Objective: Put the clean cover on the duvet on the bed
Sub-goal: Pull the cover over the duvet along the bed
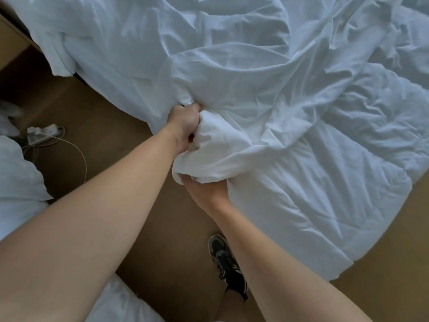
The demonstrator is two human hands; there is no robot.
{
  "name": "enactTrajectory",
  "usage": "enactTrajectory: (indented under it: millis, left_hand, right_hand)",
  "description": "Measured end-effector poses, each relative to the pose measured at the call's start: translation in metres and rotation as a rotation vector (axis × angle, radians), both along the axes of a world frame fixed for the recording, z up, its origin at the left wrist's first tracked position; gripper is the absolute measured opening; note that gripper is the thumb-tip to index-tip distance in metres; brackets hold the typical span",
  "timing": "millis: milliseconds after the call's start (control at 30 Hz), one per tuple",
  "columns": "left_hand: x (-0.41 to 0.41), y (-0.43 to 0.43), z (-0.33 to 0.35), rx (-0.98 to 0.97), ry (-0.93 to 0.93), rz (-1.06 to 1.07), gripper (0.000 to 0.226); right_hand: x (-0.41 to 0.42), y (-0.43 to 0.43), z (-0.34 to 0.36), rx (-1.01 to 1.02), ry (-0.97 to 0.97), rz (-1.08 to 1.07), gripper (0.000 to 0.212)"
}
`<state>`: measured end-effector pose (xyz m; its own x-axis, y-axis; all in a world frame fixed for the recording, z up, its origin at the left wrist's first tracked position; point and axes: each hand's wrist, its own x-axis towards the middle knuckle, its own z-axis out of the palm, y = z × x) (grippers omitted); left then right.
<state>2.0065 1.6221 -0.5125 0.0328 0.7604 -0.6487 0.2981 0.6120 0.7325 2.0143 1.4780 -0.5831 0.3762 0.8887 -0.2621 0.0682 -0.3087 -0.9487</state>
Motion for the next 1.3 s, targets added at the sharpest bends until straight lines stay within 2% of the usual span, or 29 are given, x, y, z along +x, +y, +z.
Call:
enactTrajectory:
  millis: [67,133,167,233,300,333,367,433,500,533,633,733,800,900,933,967,1000,1033,1067,1100,1133,1167,1200,1300]
  left_hand:
    - [-0.004,0.003,-0.003,0.004,0.063,-0.042,0.021]
    - [-0.008,0.003,-0.008,0.02,0.135,-0.097,0.022]
    - [-0.01,0.002,-0.009,0.033,0.183,-0.143,0.023]
    - [-0.014,0.0,-0.012,0.06,0.275,-0.234,0.027]
    - [-0.016,0.001,-0.012,0.084,0.322,-0.291,0.029]
    - [-0.017,0.001,-0.011,0.083,0.316,-0.313,0.025]
    - [-0.017,0.002,-0.01,0.075,0.3,-0.331,0.019]
    - [-0.017,0.008,-0.009,0.071,0.288,-0.373,0.014]
    - [-0.017,0.013,-0.007,0.076,0.327,-0.403,0.025]
    - [-0.016,0.015,-0.007,0.069,0.342,-0.4,0.027]
    - [-0.008,0.018,-0.005,0.036,0.342,-0.333,0.032]
    - [-0.001,0.019,-0.008,-0.023,0.301,-0.294,0.033]
    - [0.001,0.019,-0.012,-0.053,0.304,-0.302,0.035]
    - [0.004,0.021,-0.01,0.015,0.423,-0.291,0.023]
    - [0.004,0.025,-0.009,0.058,0.5,-0.3,0.031]
    - [0.006,0.026,-0.006,0.12,0.567,-0.272,0.057]
    - [0.006,0.024,0.001,0.203,0.59,-0.233,0.078]
    - [0.007,0.02,0.005,0.344,0.572,-0.22,0.087]
    - [0.007,0.013,0.01,0.493,0.548,-0.288,0.09]
    - [0.008,0.005,0.015,0.588,0.551,-0.454,0.093]
    - [0.008,-0.001,0.018,0.6,0.564,-0.666,0.096]
    - [0.007,-0.003,0.02,0.555,0.592,-0.861,0.093]
    - [0.006,-0.003,0.021,0.514,0.621,-0.981,0.081]
    - [0.006,0.01,0.017,0.611,0.654,-1.006,0.018]
  right_hand:
    - [0.001,0.001,0.013,0.076,0.154,-0.083,0.057]
    - [0.006,0.002,0.014,0.154,0.3,-0.197,0.05]
    - [0.011,0.003,0.017,0.142,0.289,-0.238,0.045]
    - [0.02,0.01,0.024,0.035,0.102,-0.241,0.034]
    - [0.025,0.02,0.03,-0.08,-0.301,-0.143,0.031]
    - [0.026,0.027,0.032,-0.097,-0.442,-0.09,0.033]
    - [0.027,0.035,0.036,-0.104,-0.461,-0.054,0.036]
    - [0.03,0.049,0.044,-0.1,-0.268,-0.023,0.03]
    - [0.031,0.057,0.048,-0.1,-0.065,0.014,0.012]
    - [0.031,0.058,0.049,-0.096,-0.012,0.021,0.009]
    - [0.032,0.054,0.046,-0.008,0.116,-0.014,0.018]
    - [0.035,0.052,0.042,0.03,0.146,-0.013,0.015]
    - [0.038,0.055,0.041,0.024,0.092,0.039,0.008]
    - [0.036,0.058,0.039,-0.018,-0.12,0.136,0.019]
    - [0.033,0.057,0.039,-0.055,-0.237,0.161,0.026]
    - [0.031,0.056,0.037,-0.097,-0.361,0.196,0.032]
    - [0.029,0.054,0.034,-0.14,-0.459,0.24,0.038]
    - [0.029,0.055,0.032,-0.187,-0.518,0.275,0.042]
    - [0.033,0.058,0.031,-0.237,-0.543,0.298,0.044]
    - [0.037,0.062,0.031,-0.275,-0.557,0.312,0.045]
    - [0.04,0.067,0.031,-0.291,-0.58,0.315,0.048]
    - [0.042,0.07,0.031,-0.295,-0.612,0.311,0.054]
    - [0.044,0.071,0.032,-0.309,-0.634,0.303,0.057]
    - [0.039,0.064,0.031,-0.355,-0.554,0.265,0.053]
